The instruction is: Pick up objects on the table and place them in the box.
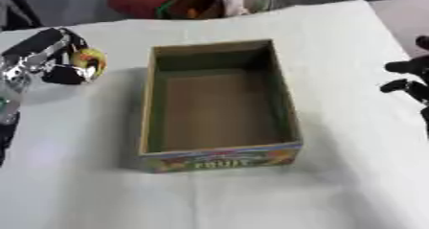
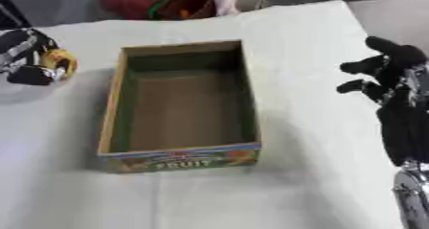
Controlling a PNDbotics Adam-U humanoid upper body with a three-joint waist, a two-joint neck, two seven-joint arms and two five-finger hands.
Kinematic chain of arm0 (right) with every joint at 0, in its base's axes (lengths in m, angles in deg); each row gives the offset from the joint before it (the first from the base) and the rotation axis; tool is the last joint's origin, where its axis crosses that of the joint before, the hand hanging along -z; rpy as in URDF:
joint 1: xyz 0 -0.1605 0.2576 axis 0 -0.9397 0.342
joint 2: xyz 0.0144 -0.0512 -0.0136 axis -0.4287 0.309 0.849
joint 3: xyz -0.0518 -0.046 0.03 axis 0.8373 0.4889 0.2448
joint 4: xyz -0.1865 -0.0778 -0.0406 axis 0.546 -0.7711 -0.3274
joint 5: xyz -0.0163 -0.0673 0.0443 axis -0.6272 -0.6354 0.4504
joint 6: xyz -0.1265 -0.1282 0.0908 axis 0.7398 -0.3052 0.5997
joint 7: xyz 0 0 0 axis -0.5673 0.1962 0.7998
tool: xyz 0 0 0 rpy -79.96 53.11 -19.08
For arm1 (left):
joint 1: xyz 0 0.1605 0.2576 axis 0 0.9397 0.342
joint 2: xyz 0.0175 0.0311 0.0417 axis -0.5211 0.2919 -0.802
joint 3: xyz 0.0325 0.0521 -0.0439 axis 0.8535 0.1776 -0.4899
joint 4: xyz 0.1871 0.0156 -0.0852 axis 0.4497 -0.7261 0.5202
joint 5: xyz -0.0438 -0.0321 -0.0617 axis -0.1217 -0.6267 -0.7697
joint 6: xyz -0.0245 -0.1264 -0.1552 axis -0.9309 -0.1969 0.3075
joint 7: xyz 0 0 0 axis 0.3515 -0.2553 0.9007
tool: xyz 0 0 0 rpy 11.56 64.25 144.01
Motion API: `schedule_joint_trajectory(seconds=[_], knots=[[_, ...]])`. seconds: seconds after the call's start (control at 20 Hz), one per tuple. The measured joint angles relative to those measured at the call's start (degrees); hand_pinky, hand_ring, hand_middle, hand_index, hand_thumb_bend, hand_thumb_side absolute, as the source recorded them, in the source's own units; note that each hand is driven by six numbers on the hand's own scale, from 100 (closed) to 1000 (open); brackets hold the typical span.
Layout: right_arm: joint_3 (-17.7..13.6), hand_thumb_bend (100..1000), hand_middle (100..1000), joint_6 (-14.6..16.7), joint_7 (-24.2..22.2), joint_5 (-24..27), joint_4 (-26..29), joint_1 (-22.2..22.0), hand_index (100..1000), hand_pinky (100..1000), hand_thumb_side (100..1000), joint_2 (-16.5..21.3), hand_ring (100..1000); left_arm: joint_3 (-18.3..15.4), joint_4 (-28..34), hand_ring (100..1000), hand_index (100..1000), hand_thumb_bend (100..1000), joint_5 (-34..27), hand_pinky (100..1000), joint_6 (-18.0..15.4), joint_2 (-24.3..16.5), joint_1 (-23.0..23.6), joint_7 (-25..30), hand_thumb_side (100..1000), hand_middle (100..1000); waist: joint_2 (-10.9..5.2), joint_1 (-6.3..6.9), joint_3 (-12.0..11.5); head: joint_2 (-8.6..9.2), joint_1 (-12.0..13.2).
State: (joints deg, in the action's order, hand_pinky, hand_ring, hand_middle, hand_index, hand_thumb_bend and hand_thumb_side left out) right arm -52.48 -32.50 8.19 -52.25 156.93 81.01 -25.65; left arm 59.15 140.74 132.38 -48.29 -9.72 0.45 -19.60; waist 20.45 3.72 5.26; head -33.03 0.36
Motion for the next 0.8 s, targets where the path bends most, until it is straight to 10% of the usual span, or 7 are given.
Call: schedule_joint_trajectory(seconds=[0.45, 0.8], knots=[[-0.04, 100, 544, 0.21, 0.47, 1.18, 0.00, 0.27, 835, 546, 887, -0.02, 705, 6.85, 23.31, 479, 534, 100, 2.39, 322, 2.84, 5.04, -0.78, -5.17, 342, 473, -0.60, -0.45, -0.05, -0.01, 0.05], [-0.31, 100, 607, 0.36, 3.13, 2.92, 0.00, 1.30, 859, 576, 899, -0.09, 758, 10.33, 29.89, 475, 529, 100, 2.17, 327, 4.12, 11.20, 1.78, -2.53, 327, 471, -1.07, -0.80, -0.03, -1.46, 0.37]])
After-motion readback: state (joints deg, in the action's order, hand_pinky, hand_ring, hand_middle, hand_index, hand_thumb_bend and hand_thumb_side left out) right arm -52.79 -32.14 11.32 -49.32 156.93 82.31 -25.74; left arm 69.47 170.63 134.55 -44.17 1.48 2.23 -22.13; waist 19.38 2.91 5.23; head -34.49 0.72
